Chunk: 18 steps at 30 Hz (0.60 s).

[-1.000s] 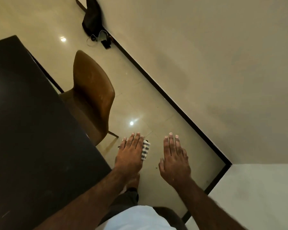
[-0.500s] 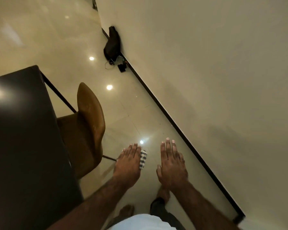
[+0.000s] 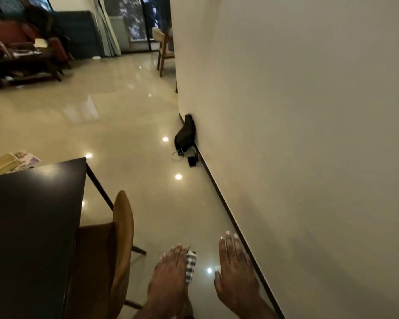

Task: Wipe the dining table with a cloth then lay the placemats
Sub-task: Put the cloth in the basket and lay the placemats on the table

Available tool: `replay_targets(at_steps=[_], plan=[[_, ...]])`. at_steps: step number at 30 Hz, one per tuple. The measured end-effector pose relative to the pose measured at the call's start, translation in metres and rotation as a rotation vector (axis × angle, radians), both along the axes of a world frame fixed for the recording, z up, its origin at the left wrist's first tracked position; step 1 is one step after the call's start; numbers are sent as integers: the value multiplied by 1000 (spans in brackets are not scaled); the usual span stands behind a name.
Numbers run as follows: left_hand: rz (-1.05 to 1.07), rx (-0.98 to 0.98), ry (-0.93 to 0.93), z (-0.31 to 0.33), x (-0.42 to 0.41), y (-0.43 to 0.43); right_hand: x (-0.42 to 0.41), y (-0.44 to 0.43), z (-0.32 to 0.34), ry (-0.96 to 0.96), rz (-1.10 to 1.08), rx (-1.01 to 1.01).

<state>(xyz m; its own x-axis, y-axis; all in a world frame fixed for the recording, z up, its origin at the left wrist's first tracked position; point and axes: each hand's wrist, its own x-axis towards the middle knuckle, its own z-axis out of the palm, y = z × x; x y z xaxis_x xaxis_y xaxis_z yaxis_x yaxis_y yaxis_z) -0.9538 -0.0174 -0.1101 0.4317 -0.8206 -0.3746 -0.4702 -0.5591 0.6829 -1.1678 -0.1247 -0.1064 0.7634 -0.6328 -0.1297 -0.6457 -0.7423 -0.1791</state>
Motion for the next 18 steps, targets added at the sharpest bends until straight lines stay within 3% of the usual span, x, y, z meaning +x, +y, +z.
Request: replay_targets(at_steps=[5, 7, 9, 13, 14, 16, 18], plan=[[7, -43, -185, 3, 62, -53, 71, -68, -1, 31, 72, 14], [-55, -113, -352, 5, 88, -70, 108, -95, 3, 21, 98, -15], [13, -17, -286, 15, 101, -88, 140, -118, 9, 37, 110, -23], [-227, 267, -493, 21, 150, -105, 220, -165, 23, 24, 132, -29], [-212, 276, -380, 21, 169, -115, 236, -176, 25, 15, 141, -51], [7, 73, -303, 27, 216, -140, 268, -200, 24, 15, 161, -80], [183, 73, -177, 32, 262, -153, 300, -220, 22, 0, 184, -81]])
